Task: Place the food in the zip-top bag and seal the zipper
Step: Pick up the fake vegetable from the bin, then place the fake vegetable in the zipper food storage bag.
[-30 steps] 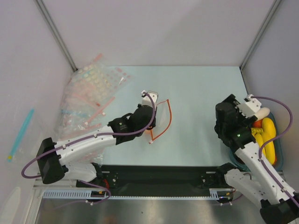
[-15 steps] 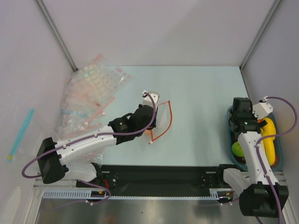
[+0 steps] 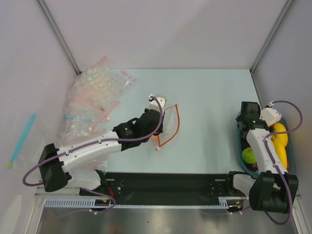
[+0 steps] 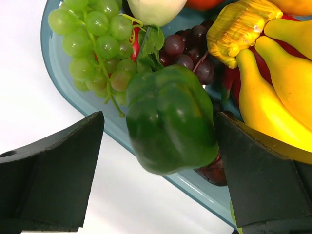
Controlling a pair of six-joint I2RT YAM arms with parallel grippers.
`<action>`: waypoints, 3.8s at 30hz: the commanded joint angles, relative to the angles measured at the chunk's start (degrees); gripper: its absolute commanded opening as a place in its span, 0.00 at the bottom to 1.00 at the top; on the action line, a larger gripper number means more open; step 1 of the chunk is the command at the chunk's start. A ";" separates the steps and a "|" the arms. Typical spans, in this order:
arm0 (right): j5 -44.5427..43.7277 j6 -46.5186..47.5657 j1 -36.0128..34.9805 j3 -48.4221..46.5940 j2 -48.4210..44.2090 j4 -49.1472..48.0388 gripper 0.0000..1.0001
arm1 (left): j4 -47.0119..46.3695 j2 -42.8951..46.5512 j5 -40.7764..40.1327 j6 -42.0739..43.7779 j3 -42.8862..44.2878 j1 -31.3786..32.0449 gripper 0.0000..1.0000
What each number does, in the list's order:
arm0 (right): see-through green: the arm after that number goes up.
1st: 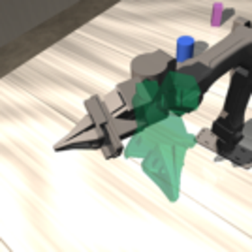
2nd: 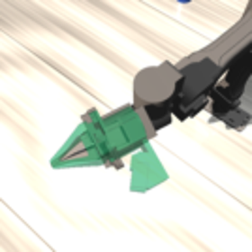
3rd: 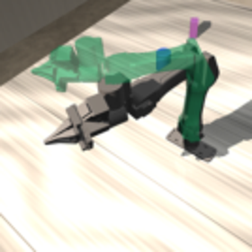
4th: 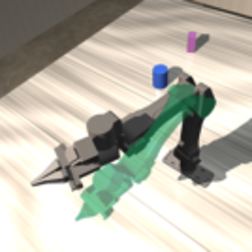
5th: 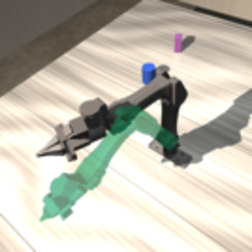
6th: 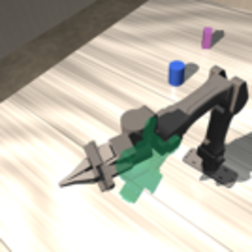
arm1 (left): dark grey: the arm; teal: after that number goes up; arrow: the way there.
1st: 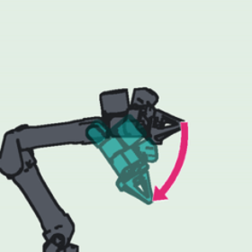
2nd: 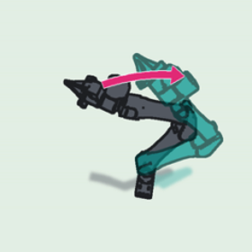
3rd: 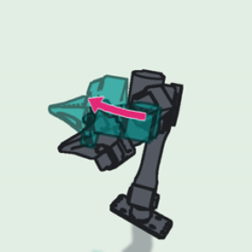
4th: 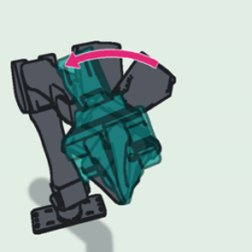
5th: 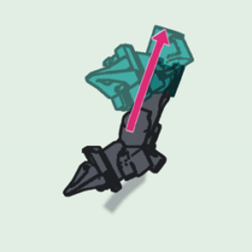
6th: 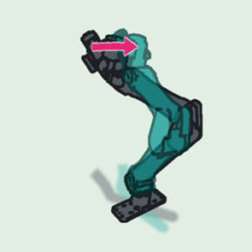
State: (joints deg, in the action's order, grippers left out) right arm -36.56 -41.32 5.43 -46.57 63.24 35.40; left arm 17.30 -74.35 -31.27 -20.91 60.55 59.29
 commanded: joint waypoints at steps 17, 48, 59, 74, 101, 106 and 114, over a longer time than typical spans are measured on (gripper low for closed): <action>-0.97 0.19 1.78 3.76 -6.88 -5.69 0.53 | -0.07 1.04 -0.20 1.48 2.99 -0.05 0.00; 56.68 23.38 -30.29 4.10 -13.84 -42.74 0.41 | -2.09 0.34 5.60 -0.19 2.29 -0.05 0.00; 56.77 28.05 -44.01 9.65 -11.66 -51.92 0.38 | -3.06 2.62 9.29 -1.06 1.59 -0.05 0.00; 48.95 25.68 -44.63 9.92 -6.03 -54.03 0.42 | -9.39 13.34 14.65 -2.56 -4.74 -0.05 0.00; 39.90 23.74 -48.67 10.44 3.47 -60.00 0.56 | -15.89 12.12 21.25 -3.00 -7.65 -0.05 0.00; 40.86 23.82 -48.76 10.36 1.54 -58.52 1.00 | -15.80 12.21 19.41 -3.44 -7.99 -0.14 0.00; 39.03 25.06 -48.76 10.79 -3.12 -55.53 0.96 | -12.11 11.07 10.35 -5.19 -7.47 -2.42 0.00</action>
State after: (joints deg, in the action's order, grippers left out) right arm 3.68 -17.67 -42.96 -35.79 63.20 -19.51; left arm 5.54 -63.13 -16.36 -24.49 52.80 58.41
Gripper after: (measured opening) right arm 0.968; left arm 0.009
